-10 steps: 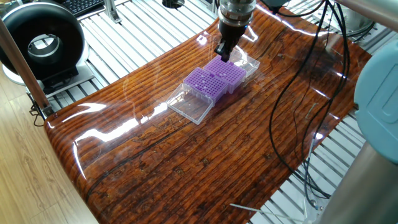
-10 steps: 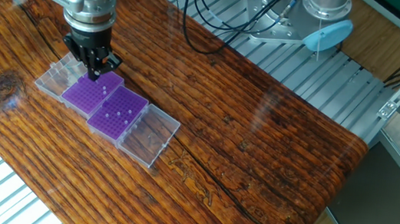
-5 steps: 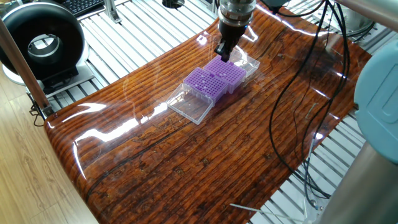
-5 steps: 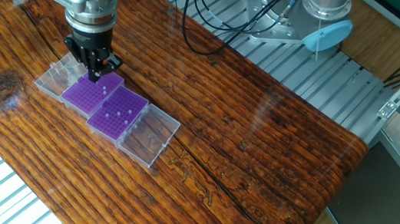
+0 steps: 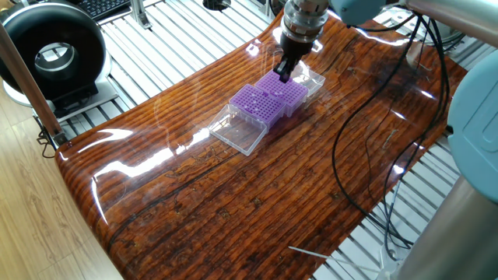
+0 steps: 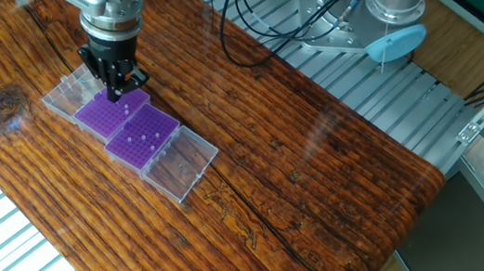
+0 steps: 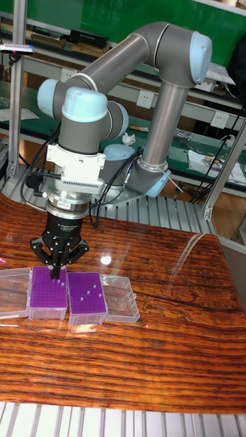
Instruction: Transfer all small pipette tips from one holder to another
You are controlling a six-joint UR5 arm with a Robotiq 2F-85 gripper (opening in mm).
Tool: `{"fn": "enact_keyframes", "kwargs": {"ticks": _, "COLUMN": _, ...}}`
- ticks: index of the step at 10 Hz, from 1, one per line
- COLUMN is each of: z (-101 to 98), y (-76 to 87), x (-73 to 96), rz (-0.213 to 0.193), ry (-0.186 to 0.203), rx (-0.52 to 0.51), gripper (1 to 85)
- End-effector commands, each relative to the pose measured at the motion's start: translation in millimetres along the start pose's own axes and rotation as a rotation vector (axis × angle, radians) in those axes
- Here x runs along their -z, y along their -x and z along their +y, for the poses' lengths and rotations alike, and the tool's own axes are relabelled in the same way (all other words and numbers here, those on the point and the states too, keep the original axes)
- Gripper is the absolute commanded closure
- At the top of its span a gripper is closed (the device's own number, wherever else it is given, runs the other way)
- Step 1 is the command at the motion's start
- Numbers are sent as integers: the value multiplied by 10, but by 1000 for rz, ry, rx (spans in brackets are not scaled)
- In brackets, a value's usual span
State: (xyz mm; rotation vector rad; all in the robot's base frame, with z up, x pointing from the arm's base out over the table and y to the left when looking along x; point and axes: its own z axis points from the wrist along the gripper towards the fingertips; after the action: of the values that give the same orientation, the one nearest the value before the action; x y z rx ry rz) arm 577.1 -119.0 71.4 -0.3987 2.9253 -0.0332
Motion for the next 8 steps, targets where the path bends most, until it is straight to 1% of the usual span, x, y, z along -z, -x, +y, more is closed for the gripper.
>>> {"fn": "enact_keyframes", "kwargs": {"ticks": 1, "z": 4, "y": 33, "x": 1, "rz": -21, "ry": 12, "rx": -5, "gripper": 843}}
{"fn": "enact_keyframes", "kwargs": {"ticks": 3, "z": -27, "y": 11, "x": 0, "rz": -16, "ry": 4, "rx": -5, "gripper": 843}}
{"fn": "enact_keyframes", "kwargs": {"ticks": 7, "z": -65, "y": -20, "x": 8, "rz": -13, "ry": 1, "rx": 0, "gripper": 843}}
{"fn": "enact_keyframes", "kwargs": {"ticks": 8, "z": -91, "y": -41, "x": 7, "rz": -10, "ry": -5, "rx": 3, "gripper": 843}}
